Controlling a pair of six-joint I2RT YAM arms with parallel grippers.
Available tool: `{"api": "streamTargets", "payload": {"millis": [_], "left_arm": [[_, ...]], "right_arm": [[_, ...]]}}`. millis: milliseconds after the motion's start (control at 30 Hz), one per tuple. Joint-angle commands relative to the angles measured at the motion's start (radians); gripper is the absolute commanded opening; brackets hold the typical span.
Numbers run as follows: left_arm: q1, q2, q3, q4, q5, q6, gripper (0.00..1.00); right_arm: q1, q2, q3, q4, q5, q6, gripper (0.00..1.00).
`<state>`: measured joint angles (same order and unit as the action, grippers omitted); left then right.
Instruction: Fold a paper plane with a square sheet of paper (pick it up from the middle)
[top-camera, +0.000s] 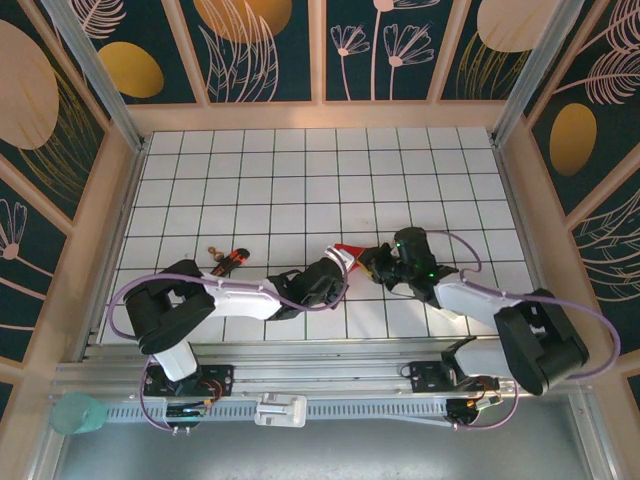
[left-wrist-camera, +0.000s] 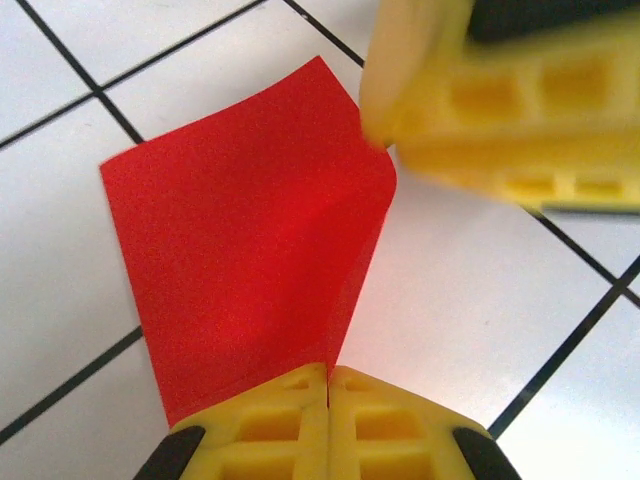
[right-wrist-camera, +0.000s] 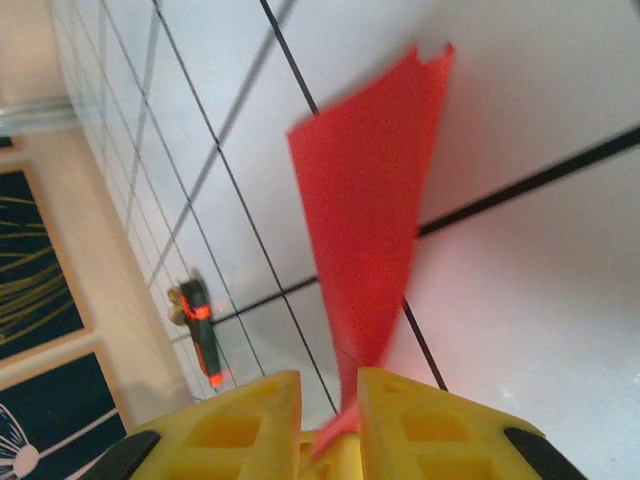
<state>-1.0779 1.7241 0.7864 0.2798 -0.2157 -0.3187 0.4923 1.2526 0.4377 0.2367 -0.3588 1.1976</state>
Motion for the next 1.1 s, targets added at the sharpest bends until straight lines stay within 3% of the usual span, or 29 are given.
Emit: {"api": "streamTargets", "payload": {"millis": [0,267,467,867,1067], "left_arm": [[0.017,0.026,0.020,0.003,0.074,-0.083,0.00],[0.089,0.003,-0.081,0.237,0.309,-0.318,0.00],[0.131,0.007,-0.159,0.420,0.413,-0.487,0.00],[0.155,0.048,-0.272,0.697,0.463,-0.703,0.00],[0.155,0.082,-0.292,0.742,0.462,-0.740,0.00]], "right_arm": [[-0.044,-0.072,-0.022,-0.075,0.043,-0.075,0.23],[-0.107,-0.143,0.024,-0.218,0.090,-0.304,0.27],[-0.109,-0.143,0.029,-0.204,0.082,-0.410,0.29],[-0.092,-0.108,0.037,-0.173,0.035,-0.557,0.30],[-0.062,-0.076,0.054,-0.169,0.025,-0.582,0.30]]}}
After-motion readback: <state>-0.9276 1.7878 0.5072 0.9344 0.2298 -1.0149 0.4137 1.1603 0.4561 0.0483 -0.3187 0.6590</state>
